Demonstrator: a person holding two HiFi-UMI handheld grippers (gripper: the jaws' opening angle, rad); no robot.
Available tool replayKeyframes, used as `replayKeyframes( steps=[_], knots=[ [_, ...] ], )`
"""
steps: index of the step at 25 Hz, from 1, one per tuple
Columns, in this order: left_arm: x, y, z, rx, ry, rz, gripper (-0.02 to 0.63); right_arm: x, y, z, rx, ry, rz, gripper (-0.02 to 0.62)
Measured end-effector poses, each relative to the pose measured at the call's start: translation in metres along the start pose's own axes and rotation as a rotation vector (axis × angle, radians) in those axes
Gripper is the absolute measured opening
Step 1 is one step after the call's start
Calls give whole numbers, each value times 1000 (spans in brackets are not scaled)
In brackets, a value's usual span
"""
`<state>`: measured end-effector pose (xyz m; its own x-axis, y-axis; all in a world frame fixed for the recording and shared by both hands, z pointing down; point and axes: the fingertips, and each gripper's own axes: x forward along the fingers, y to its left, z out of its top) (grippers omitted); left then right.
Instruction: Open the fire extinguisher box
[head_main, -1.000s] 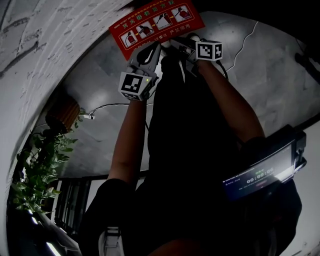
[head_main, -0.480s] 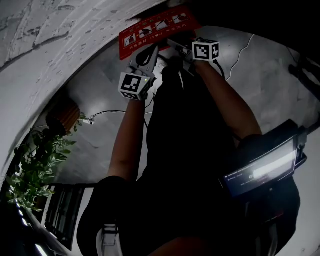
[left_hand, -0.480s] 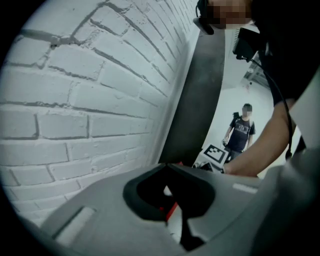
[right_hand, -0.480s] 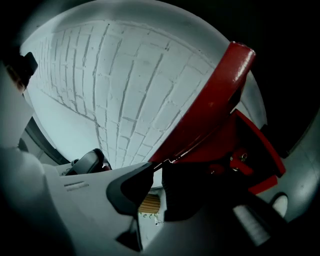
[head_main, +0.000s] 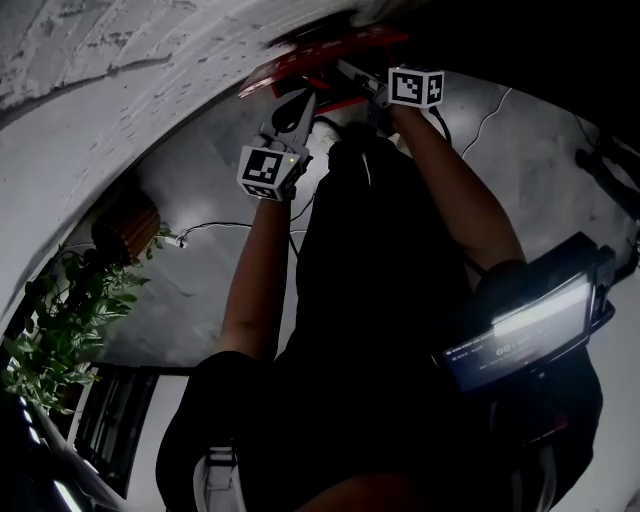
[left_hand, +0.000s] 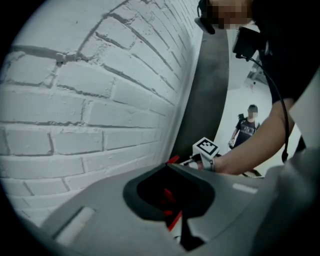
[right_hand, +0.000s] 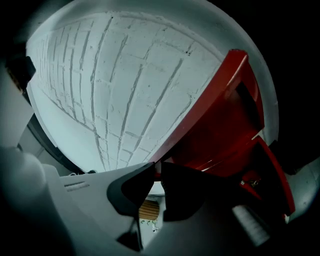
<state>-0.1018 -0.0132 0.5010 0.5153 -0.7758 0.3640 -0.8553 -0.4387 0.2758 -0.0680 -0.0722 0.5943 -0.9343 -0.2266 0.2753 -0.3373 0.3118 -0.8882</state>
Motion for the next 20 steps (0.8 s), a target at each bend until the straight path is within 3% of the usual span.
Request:
replayKeyframes(
  steps=[11, 15, 20],
  knots=[
    [-14, 22, 15, -29, -38, 25, 2, 29, 11, 37, -45, -30, -40, 77],
    [-15, 23, 17, -27, -43, 29, 2, 31, 12, 36, -57, -9, -48, 143],
    [-21, 25, 26, -27, -55, 39, 2, 27, 32, 39, -114, -10, -23, 112]
  ],
)
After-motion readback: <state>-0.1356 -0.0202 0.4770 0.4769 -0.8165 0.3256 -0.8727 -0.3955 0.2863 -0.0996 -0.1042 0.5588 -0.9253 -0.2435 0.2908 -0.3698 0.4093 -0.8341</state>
